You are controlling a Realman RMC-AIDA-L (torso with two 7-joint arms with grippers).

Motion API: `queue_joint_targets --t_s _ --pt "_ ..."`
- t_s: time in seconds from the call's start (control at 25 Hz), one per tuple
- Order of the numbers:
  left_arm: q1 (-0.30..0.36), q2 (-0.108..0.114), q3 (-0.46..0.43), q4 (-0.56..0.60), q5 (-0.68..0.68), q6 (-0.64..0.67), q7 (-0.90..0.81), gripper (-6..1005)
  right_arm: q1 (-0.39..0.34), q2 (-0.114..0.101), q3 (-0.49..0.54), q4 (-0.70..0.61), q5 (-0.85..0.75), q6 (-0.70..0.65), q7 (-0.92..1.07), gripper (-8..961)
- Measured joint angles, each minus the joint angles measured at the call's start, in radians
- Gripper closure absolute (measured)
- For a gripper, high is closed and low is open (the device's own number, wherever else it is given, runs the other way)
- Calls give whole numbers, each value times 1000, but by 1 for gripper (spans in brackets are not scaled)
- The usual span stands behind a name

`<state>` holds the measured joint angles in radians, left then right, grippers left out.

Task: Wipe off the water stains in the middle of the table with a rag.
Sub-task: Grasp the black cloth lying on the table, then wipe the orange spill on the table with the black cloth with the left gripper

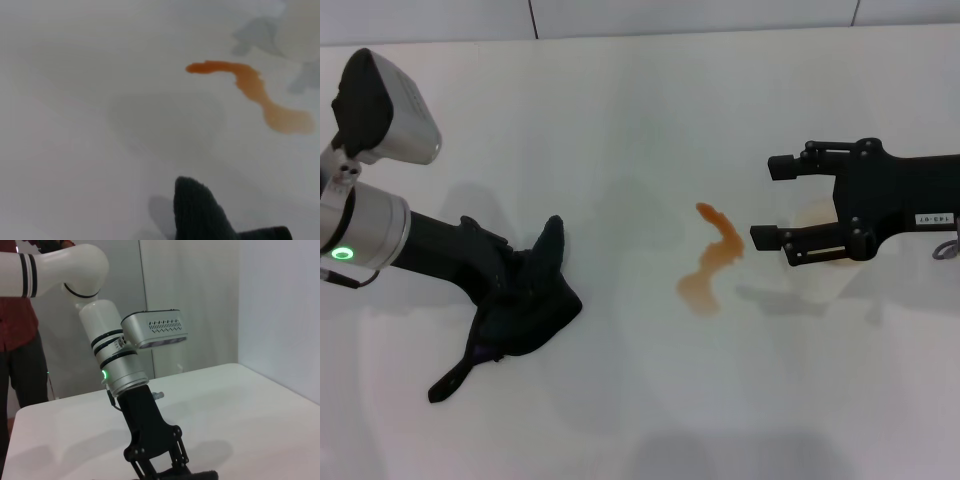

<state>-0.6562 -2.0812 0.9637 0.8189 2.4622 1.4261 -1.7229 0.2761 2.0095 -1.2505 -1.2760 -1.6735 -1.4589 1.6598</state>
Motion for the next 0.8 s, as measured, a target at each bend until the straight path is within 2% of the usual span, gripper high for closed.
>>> queue_joint_targets --t_s 0.2,0.4,0.8 --pt "-6 1 3 0 2 -2 0 502 0 0 2 0 0 0 0 98" --pt "-10 1 6 -4 4 -4 1 768 0 0 1 1 0 0 0 98" --pt "-13 0 15 -4 -1 -14 1 794 3 0 0 -7 0 0 3 98"
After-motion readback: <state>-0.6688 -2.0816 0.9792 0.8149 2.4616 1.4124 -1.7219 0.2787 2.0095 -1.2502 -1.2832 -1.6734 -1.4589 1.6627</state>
